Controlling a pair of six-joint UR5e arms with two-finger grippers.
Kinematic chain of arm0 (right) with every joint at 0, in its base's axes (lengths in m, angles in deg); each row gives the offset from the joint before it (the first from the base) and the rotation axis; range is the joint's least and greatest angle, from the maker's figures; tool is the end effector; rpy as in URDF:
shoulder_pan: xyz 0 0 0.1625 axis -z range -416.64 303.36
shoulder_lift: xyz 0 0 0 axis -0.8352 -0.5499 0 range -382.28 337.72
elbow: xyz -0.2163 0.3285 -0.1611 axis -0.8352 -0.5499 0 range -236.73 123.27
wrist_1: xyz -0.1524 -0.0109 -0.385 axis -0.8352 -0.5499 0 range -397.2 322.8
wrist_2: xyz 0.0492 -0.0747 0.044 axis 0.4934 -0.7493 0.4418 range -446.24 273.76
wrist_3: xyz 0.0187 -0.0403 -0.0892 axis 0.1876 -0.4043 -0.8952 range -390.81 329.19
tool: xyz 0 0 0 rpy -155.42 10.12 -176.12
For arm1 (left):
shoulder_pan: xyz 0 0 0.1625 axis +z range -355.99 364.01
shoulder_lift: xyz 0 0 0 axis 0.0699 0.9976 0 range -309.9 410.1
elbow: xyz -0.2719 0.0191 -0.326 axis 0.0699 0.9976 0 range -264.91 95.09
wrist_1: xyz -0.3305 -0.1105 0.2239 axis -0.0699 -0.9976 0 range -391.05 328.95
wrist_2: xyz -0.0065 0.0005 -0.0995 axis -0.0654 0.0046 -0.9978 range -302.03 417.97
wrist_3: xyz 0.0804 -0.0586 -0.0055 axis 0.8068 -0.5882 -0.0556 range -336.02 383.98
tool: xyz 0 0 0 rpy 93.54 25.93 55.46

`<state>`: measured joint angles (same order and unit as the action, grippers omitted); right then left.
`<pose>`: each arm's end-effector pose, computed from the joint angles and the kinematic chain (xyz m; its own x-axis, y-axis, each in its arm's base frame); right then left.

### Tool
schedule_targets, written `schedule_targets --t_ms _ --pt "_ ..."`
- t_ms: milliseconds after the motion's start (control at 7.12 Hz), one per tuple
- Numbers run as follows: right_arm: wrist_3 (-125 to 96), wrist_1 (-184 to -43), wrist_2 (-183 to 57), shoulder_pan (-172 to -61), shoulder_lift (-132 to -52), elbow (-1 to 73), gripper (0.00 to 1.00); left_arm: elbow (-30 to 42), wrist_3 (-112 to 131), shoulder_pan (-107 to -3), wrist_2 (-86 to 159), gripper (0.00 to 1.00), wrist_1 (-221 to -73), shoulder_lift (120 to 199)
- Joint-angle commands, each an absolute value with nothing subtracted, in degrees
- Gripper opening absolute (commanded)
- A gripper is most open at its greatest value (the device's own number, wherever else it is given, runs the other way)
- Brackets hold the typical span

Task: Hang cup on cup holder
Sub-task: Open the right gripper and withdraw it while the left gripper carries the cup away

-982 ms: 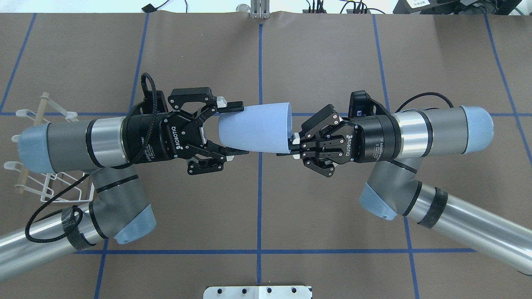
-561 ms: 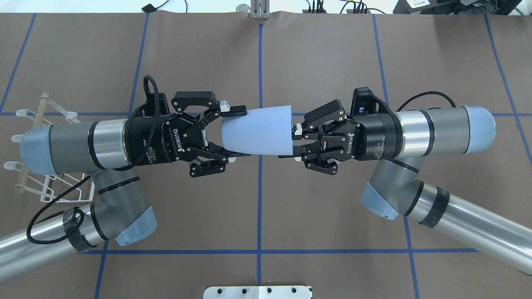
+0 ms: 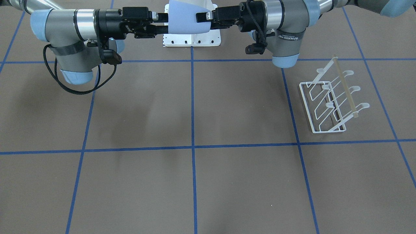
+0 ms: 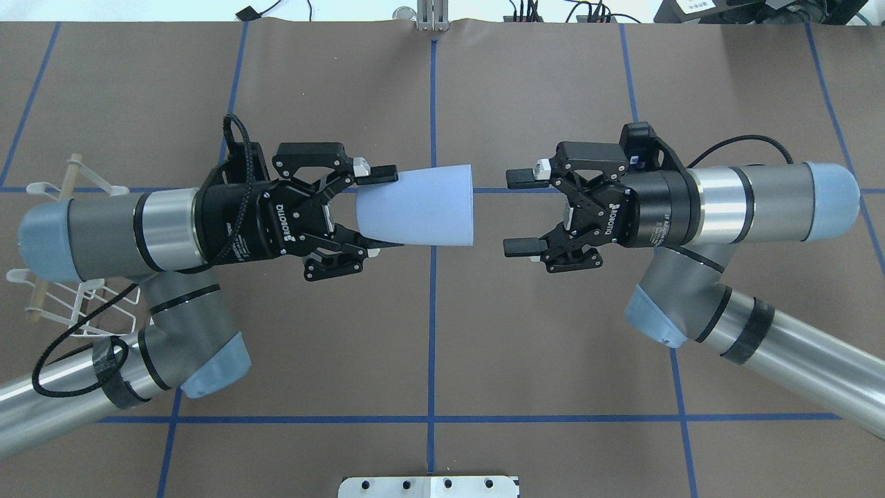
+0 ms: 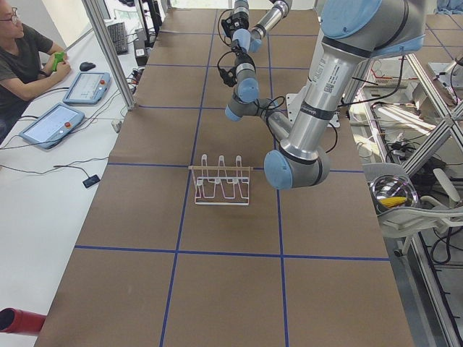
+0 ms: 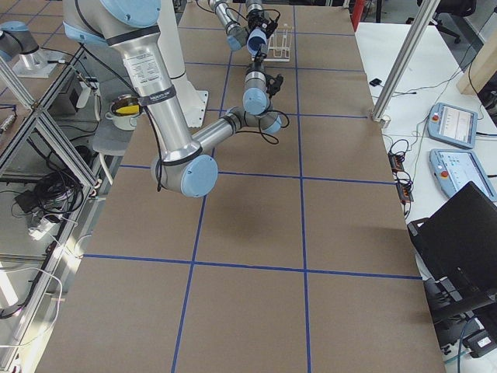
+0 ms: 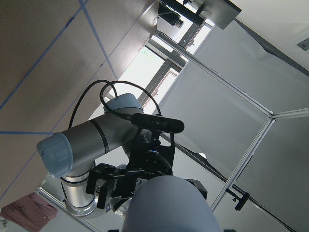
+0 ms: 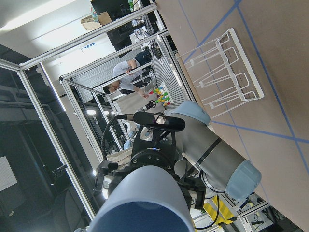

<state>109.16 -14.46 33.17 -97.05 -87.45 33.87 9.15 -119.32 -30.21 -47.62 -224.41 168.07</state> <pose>-0.3384 -0.3989 0.2486 -0.6064 0.3598 0.7091 0.2317 0.9330 -0.2753 0.3769 -0.3851 0.1914 -0.6610 -0.4844 -0.5731 -0.2416 0.8604 -0.4486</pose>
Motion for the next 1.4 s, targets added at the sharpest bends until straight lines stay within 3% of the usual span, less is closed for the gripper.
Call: schedule_targets --t_ms 0,421,982,1263 --pt "103.95 -14.70 36.79 -103.37 -91.08 33.71 1.00 9.40 -113.24 -39.10 -55.69 0.00 -219.43 165.85" --pt "81.51 -25.20 45.66 -114.78 -95.13 31.78 1.00 10.01 -99.20 -48.34 -60.05 0.00 -204.79 165.24" --pt "48.93 -38.57 44.55 -123.32 -107.34 28.02 1.00 10.98 -71.36 -65.68 -76.95 0.00 -169.64 164.97" --pt "27.74 -50.32 44.81 -128.16 -107.80 25.97 1.00 12.20 -39.04 -70.07 -76.77 0.00 -148.95 164.71"
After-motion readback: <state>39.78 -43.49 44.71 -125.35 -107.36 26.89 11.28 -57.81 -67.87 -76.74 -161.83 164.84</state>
